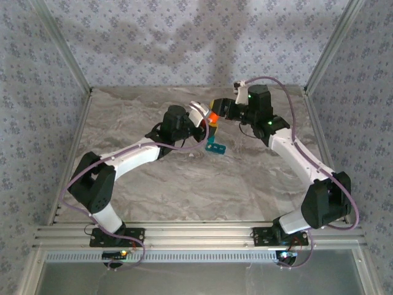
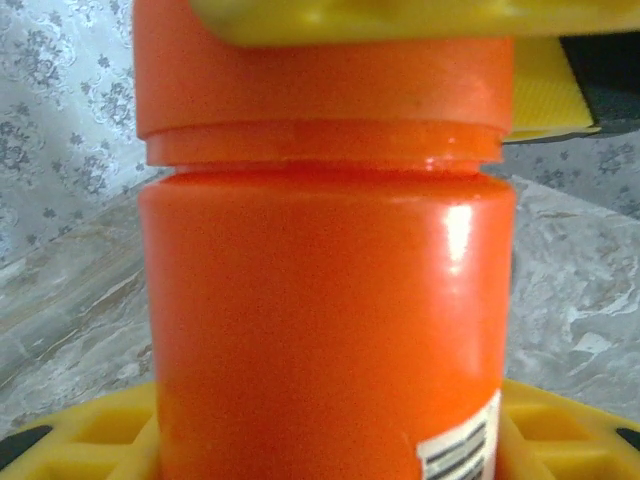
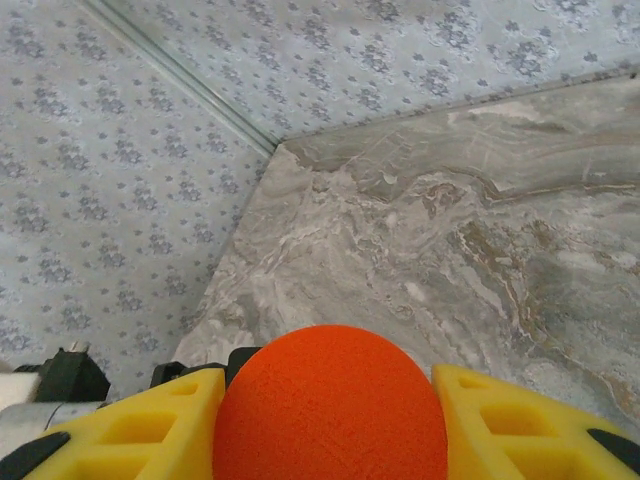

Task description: Sort the pills into containers

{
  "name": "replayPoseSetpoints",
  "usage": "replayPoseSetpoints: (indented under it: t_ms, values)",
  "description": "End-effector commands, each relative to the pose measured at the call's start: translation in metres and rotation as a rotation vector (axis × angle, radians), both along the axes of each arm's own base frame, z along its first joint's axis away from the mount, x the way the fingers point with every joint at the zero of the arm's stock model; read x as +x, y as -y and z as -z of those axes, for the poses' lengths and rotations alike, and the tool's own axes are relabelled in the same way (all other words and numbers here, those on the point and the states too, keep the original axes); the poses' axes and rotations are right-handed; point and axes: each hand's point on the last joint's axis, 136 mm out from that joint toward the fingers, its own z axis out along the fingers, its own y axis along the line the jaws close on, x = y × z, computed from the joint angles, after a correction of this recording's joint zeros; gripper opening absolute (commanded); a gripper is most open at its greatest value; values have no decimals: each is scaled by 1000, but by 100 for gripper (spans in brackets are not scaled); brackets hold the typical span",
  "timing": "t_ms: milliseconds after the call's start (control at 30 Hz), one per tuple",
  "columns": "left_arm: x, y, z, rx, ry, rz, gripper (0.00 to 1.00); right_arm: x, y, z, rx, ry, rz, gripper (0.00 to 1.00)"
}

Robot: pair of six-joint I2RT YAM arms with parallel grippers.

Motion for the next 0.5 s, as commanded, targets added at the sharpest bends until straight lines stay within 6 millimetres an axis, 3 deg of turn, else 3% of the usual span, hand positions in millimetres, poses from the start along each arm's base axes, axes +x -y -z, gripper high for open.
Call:
replayPoseSetpoints:
  t_ms: [0,233,467]
  values:
    - [-42,30,-76,-128,225,164,0,-13,-19,13,13,-51,-33,40]
    - [-40,29,-72,-127,212,167,0,-11,-15,3,30,-50,-31,44]
    - [-27,16,-67,-177,140,172,0,-6,4,-37,86,10,-33,55]
